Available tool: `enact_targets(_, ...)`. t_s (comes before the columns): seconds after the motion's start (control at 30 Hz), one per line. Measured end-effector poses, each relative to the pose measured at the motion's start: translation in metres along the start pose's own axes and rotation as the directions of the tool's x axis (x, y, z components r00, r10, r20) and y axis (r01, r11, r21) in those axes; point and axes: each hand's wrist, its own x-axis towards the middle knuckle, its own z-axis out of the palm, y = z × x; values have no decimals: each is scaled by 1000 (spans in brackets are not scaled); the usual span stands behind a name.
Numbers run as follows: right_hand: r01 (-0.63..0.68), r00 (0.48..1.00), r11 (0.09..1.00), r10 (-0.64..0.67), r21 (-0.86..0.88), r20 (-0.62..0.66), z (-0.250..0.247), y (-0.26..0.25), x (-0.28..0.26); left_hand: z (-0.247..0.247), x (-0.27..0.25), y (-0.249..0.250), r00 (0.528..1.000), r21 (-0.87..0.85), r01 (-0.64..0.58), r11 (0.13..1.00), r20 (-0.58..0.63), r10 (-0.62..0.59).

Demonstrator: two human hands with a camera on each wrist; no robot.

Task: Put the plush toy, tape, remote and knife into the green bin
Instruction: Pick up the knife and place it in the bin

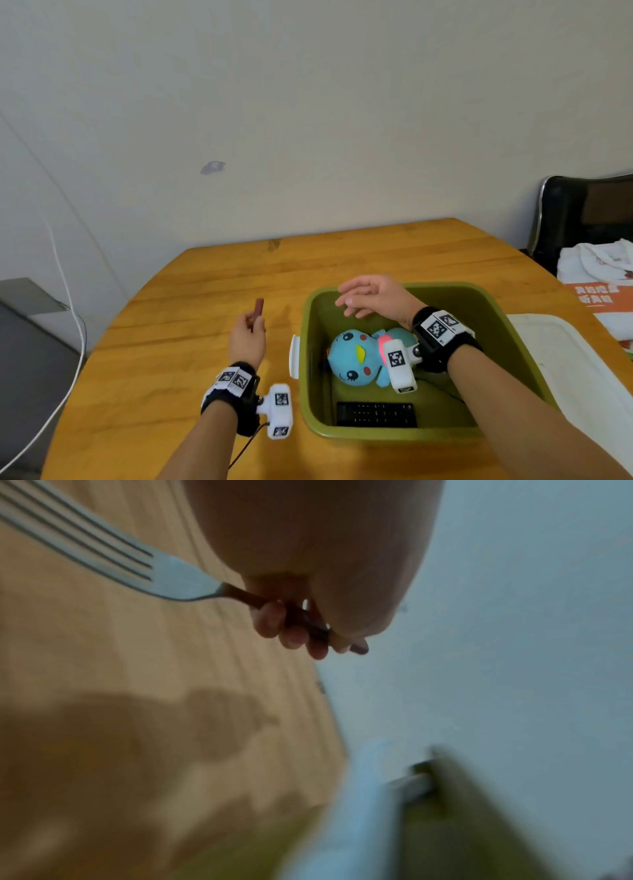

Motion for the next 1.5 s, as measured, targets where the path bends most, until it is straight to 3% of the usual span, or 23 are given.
enact_targets(0.07,13,997,1000,-13,3,-73,6,-4,1,-9,-5,43,999,-290,-17,957,-31,9)
enact_targets(0.17,79,984,997,-77,10,-161,15,-16,1,-27,-20,115,998,-634,-59,771,-15,64)
enact_targets(0.27,182,969,982,-169,55,-181,20,-36,-2,-40,-44,176,981,-744,-118,657,16,195)
enact_targets(0.37,276,953,958,-262,80,-153,23,-57,-10,-36,-72,213,956,-787,-132,602,59,287)
enact_targets(0.43,330,941,936,-314,121,-128,22,-66,-16,-24,-86,224,955,-798,-72,598,118,273)
enact_targets(0.53,363,923,932,-360,1,-136,11,-64,-23,-1,-93,225,958,-816,33,578,190,213)
enact_targets(0.67,249,951,964,-261,-93,-164,-9,-39,-33,22,-79,212,939,-731,230,642,341,52)
enact_targets(0.77,80,990,982,-99,-173,-105,-21,-16,-40,36,-51,194,954,-667,301,681,204,-222)
enact_targets(0.83,-7,999,969,-2,-246,-36,-28,2,-42,47,-35,175,947,-593,303,746,103,-303)
enact_targets(0.93,-69,984,880,137,-470,111,-34,31,-42,67,-27,145,940,-402,340,850,147,-306)
enact_targets(1.07,-38,870,701,374,-712,322,-40,67,-36,78,-24,122,958,-177,264,948,164,-236)
enact_targets(1.13,44,805,556,473,-830,359,-38,86,-33,80,-21,115,968,-110,236,966,118,-223)
enact_targets(1.23,86,755,396,573,-914,320,-30,118,-31,82,-24,110,977,-81,204,976,75,-198)
enact_targets(1.4,117,747,328,592,-937,301,-21,137,-30,86,-24,104,985,-42,169,985,38,-168)
enact_targets(1.5,78,743,346,605,-935,286,-23,151,-26,85,-22,102,984,-48,175,983,34,-174)
